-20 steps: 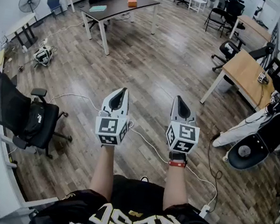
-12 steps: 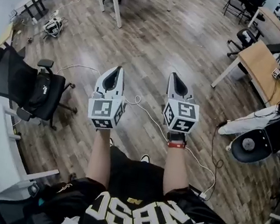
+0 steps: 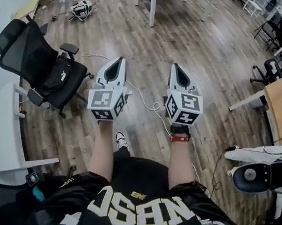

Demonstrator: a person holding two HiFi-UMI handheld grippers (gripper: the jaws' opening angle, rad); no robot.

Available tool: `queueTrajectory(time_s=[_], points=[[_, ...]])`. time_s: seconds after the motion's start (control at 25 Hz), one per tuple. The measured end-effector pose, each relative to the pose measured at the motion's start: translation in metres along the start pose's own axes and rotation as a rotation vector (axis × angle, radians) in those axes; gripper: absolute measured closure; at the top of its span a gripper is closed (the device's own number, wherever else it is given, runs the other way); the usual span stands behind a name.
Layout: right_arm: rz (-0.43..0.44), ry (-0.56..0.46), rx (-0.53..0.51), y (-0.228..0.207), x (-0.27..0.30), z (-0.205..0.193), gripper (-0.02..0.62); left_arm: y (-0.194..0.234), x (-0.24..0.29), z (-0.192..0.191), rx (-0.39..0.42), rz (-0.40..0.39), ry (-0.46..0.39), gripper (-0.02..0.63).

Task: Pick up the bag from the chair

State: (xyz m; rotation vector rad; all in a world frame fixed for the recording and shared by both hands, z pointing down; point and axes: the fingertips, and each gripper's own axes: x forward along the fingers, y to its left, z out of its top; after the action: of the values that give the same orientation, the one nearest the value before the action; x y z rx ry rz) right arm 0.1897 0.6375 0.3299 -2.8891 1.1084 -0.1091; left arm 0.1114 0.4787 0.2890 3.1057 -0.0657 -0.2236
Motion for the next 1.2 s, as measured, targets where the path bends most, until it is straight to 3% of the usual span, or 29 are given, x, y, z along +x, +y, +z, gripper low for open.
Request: queueTrajectory(time_s=[0.12,0.32,0.52,0.88,1.2], points=[[0.081,0.004,-0.012,0.054,0.056,0.006,0.588,0.069,0.002,0.006,-0.015,0.069,-0.024,0.591],[0.227,0.041,-0.017,0.162,0.148,-0.006,0.588,0.187,-0.014,-0.001,0.033,0.188,0.013,0.591],[0.384,0.076,-0.018,0.271,0.216,-0.023,0.580,0.296,-0.047,-0.002,0.030,0.332,0.013,0.591],[0.618,0.133,-0.050,0.399,0.274,-0.050,0.574,0.403,-0.100,-0.017,0.002,0.537,0.033,0.591],[0.804,0.123,-0.069,0.480,0.359,-0.049,0.572,0.484,-0.092,-0.024,0.017,0.680,0.047,0.591]])
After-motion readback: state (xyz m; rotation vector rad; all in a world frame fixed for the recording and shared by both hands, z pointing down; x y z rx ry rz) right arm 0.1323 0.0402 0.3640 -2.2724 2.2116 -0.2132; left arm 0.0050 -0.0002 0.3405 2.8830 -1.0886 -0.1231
